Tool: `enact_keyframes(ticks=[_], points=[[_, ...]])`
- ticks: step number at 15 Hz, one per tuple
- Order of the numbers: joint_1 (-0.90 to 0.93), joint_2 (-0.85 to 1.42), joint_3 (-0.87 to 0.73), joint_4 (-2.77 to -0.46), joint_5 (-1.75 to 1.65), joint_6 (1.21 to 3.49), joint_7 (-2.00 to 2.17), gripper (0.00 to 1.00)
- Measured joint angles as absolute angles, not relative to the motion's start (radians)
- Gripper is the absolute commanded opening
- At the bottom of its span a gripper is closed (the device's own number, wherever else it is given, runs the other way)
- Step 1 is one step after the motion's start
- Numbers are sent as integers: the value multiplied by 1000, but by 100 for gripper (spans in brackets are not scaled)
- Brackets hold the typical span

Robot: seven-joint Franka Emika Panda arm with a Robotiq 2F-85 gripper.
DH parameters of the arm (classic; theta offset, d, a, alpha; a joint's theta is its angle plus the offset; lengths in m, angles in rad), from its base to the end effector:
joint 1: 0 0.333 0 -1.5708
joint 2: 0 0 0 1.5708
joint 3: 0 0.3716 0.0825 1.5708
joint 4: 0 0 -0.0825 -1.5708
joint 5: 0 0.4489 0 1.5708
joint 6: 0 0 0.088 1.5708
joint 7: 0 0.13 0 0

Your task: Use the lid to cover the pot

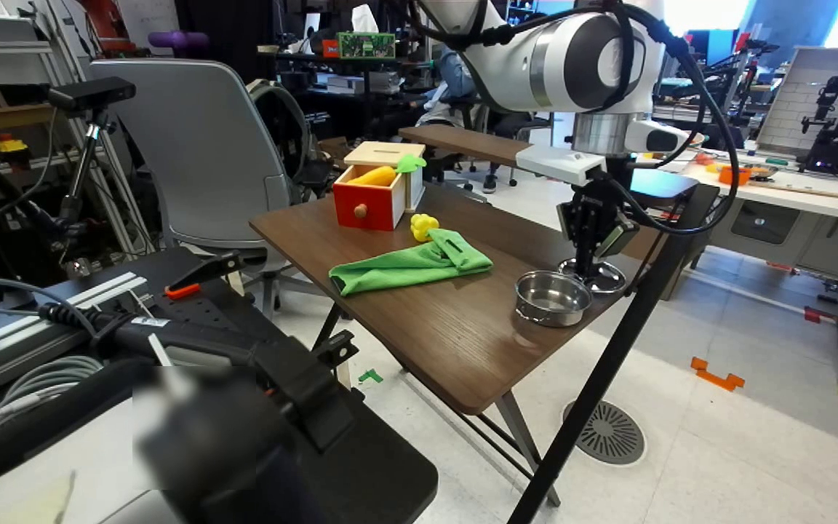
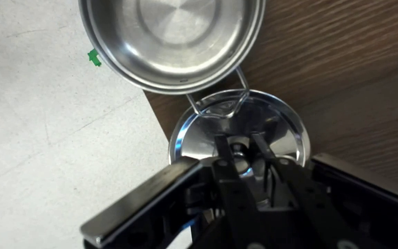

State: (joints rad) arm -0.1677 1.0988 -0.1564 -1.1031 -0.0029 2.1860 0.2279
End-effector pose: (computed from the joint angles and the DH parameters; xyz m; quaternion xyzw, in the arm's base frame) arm 0.8344 -0.2365 0.1054 0.9705 -0.2304 -0.0059 0.0707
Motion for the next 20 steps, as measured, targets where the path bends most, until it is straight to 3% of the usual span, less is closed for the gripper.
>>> enact_keyframes(ticks=[14, 20], points=[[-80, 1061, -157, -1091, -27, 2193, 235, 5], [-55, 946, -158, -1238, -52, 2193, 259, 5]])
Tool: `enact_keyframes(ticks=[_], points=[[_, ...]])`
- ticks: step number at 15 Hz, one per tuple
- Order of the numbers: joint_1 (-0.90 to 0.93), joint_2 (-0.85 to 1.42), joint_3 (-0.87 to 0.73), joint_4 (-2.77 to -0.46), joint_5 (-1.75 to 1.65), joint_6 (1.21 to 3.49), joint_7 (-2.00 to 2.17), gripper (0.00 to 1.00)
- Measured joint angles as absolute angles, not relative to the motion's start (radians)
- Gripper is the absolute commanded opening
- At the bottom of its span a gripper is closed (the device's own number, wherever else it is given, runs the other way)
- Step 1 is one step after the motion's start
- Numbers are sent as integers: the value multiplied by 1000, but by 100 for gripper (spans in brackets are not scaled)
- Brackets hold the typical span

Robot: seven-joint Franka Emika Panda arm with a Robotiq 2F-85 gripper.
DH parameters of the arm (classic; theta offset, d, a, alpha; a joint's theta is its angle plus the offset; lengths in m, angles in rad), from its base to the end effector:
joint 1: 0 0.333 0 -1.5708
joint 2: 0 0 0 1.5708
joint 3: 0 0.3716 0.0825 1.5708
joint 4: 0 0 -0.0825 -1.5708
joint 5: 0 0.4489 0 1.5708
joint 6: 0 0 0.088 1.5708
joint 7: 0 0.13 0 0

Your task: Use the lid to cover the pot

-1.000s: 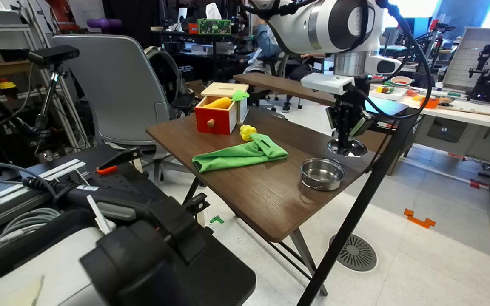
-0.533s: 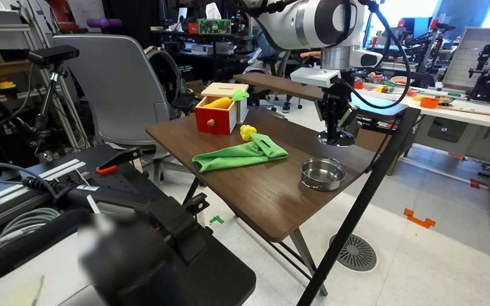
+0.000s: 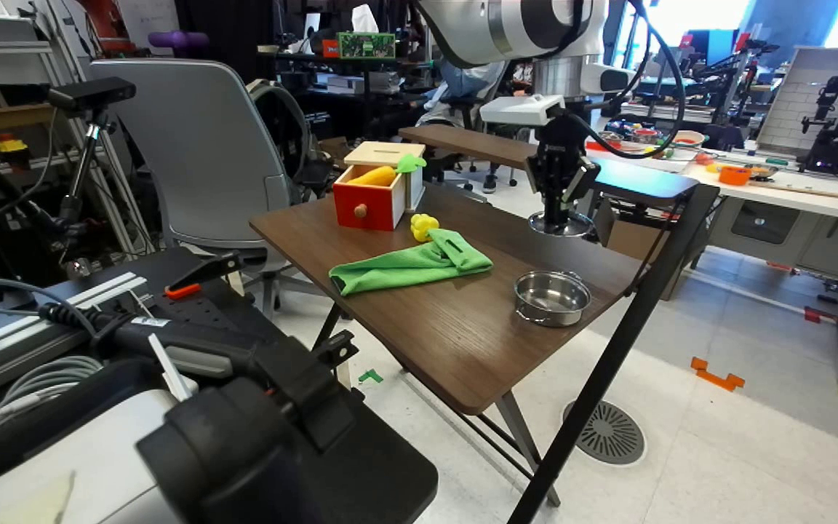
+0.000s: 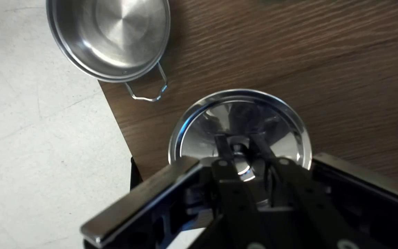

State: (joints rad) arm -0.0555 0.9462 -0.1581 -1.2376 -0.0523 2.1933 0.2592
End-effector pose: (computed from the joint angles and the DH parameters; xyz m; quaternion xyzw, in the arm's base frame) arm 0.8417 -0.1500 0.1703 0.9787 -0.1864 0.0115 0.0848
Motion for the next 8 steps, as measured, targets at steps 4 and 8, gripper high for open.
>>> enact_keyframes(ticks=[4, 8], points=[[-45, 842, -162, -1403, -60, 2208, 261, 5], [-44, 740, -168, -1593, -60, 2273, 261, 5]])
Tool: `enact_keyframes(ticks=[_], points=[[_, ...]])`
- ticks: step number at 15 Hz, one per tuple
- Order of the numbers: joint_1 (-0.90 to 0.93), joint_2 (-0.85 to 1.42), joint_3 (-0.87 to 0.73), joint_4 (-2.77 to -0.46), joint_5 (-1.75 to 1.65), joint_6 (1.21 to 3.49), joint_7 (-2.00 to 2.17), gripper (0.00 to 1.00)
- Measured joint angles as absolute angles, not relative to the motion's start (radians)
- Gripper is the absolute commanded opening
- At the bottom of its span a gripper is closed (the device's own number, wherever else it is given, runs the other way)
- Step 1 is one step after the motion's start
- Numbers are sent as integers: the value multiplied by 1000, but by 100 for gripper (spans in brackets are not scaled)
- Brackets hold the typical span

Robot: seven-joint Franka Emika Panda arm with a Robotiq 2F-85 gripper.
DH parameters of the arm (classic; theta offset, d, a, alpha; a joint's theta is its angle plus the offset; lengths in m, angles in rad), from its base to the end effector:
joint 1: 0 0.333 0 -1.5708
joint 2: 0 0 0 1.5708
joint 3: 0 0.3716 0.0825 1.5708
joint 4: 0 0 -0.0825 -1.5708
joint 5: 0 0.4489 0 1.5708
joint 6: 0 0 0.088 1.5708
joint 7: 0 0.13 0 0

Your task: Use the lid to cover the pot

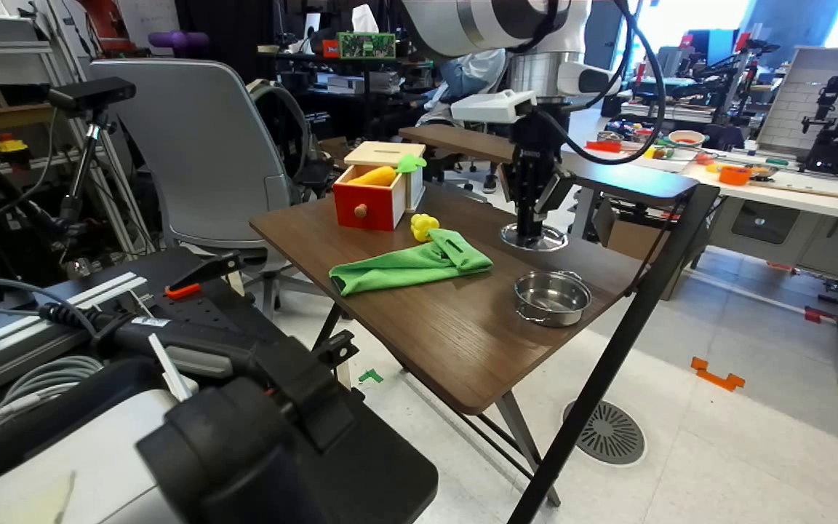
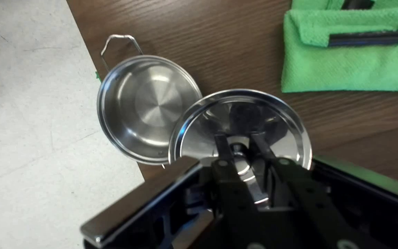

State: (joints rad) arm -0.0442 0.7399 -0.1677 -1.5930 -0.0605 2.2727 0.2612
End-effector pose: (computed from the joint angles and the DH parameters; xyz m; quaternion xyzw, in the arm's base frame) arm 0.7599 -0.1503 0.1733 0.9774 -0.1943 -0.0240 0.0800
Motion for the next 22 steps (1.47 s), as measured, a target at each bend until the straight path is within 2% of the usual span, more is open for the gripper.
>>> enact_keyframes(ticks=[9, 22], points=[[-52, 621, -222, -1861, -61, 2390, 261, 5], [-69, 638, -243, -1847, -60, 2398, 320, 5]])
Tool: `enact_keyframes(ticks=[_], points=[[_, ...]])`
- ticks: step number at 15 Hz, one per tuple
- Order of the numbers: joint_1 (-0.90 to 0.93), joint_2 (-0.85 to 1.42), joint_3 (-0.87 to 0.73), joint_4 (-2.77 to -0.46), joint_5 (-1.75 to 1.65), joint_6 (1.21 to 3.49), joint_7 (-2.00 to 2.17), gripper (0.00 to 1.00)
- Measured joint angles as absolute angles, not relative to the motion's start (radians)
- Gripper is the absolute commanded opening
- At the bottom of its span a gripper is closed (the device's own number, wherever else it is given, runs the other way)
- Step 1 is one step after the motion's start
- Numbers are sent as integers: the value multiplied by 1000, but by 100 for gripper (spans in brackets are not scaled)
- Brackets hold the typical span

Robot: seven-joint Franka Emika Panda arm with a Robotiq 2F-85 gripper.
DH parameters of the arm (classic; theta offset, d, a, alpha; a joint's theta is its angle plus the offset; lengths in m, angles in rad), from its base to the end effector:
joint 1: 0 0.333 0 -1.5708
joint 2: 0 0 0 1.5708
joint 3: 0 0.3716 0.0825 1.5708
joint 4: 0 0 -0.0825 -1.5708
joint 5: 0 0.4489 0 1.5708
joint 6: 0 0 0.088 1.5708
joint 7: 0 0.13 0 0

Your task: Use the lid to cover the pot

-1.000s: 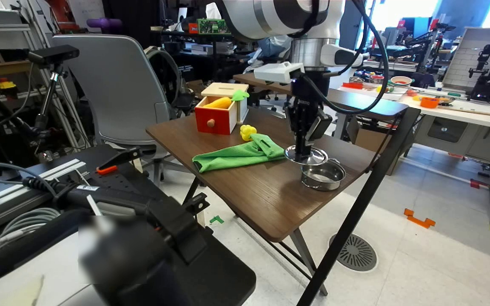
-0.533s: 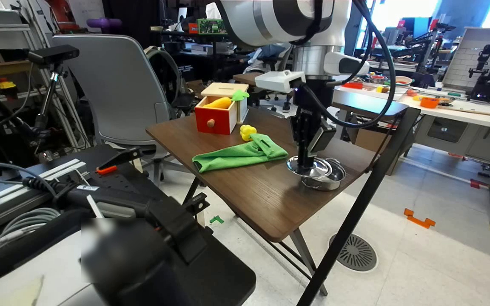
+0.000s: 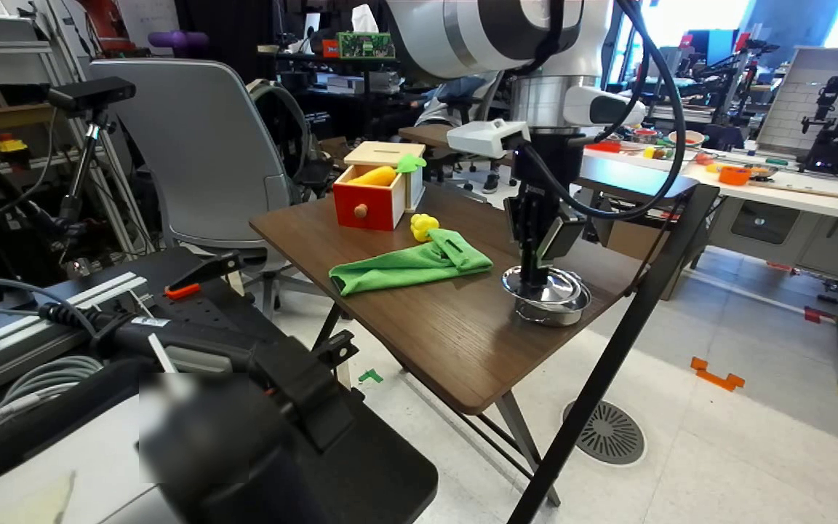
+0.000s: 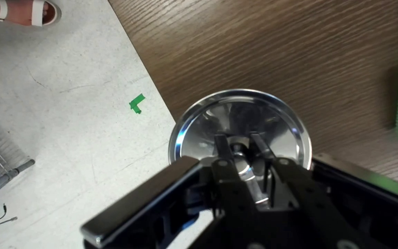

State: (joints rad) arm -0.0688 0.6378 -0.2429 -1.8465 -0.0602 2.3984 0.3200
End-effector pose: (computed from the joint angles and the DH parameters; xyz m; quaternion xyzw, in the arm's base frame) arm 0.6744 -0.2118 0.1525 0.9585 -0.2676 -0.0349 0.0922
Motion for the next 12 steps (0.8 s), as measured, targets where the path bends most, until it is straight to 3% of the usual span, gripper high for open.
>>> enact_keyframes(ticks=[12], points=[[-77, 749, -248, -1727, -57, 2398, 377, 5]])
